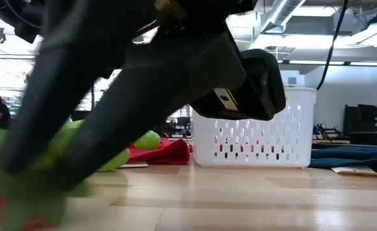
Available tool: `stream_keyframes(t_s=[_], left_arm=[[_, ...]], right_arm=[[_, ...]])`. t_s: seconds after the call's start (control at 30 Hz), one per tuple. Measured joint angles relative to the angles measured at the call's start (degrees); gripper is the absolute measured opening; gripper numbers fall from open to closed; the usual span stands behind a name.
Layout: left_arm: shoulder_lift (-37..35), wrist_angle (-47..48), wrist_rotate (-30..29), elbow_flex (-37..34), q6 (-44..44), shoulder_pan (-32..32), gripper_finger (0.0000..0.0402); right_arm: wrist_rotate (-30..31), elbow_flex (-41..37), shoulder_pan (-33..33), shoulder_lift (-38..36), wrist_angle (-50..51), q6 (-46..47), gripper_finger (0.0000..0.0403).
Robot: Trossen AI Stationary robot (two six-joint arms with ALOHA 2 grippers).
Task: Pick and placing Produce into tupperware
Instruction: Put the strawberry into the white bin
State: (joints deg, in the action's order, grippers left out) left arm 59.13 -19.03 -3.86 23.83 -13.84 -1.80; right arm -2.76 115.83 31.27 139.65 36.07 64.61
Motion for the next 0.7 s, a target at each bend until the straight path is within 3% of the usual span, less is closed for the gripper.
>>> stream_keyframes(t_s=[0.07,0.13,0.27,0.43,0.7], left_arm=[[0.0,0.0,0.0,0.0,0.0,0.0,0.0196],[0.0,0.0,0.0,0.0,0.0,0.0,0.0196],[0.0,0.0,0.0,0.0,0.0,0.0,0.0196],[0.0,0.0,0.0,0.0,0.0,0.0,0.0196],[0.0,0.1,0.0,0.0,0.0,0.0,0.0196]], right_arm=[[0.0,0.0,0.0,0.0,0.1,-0.6,0.0033],[0.0,0.0,0.0,0.0,0.1,-1.5,0.0016],[0.0,0.0,-0.1,0.0,0.4,-1.7,0.0033],[0.1,0.0,-0.3,0.0,1.9,-3.6,0.0013],[0.2,1.9,-0.7,-0.2,6.4,-5.3,0.0013]])
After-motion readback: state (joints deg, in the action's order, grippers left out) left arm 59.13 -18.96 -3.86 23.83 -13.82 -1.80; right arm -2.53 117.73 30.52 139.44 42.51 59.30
